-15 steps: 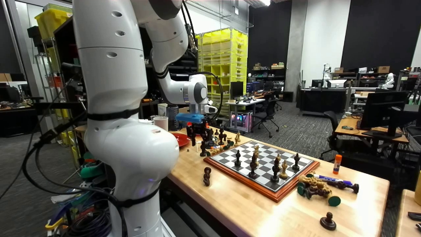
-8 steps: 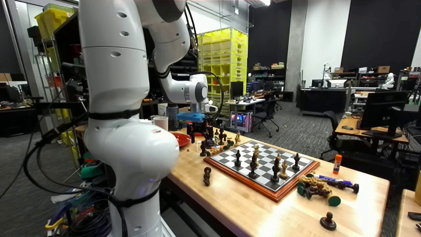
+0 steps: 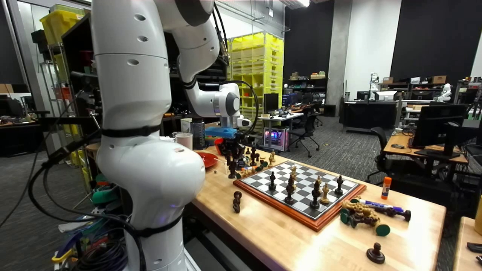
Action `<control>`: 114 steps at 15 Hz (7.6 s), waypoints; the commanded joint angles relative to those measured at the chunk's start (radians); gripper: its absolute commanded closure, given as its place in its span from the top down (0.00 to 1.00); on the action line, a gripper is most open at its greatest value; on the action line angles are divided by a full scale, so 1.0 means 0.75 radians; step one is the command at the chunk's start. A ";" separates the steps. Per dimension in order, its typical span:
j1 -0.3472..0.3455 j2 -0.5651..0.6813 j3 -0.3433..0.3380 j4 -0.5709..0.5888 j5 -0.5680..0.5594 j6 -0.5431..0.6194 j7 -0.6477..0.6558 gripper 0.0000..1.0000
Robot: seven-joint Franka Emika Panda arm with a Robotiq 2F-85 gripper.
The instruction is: Pick up two black pieces from the table and place them on the chess board
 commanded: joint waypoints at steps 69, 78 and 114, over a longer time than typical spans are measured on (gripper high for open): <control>0.091 -0.245 0.082 -0.065 0.251 -0.365 0.075 1.00; 0.134 -0.190 0.153 -0.045 0.227 -0.298 0.139 1.00; 0.041 0.338 -0.086 0.759 0.021 -0.403 0.284 1.00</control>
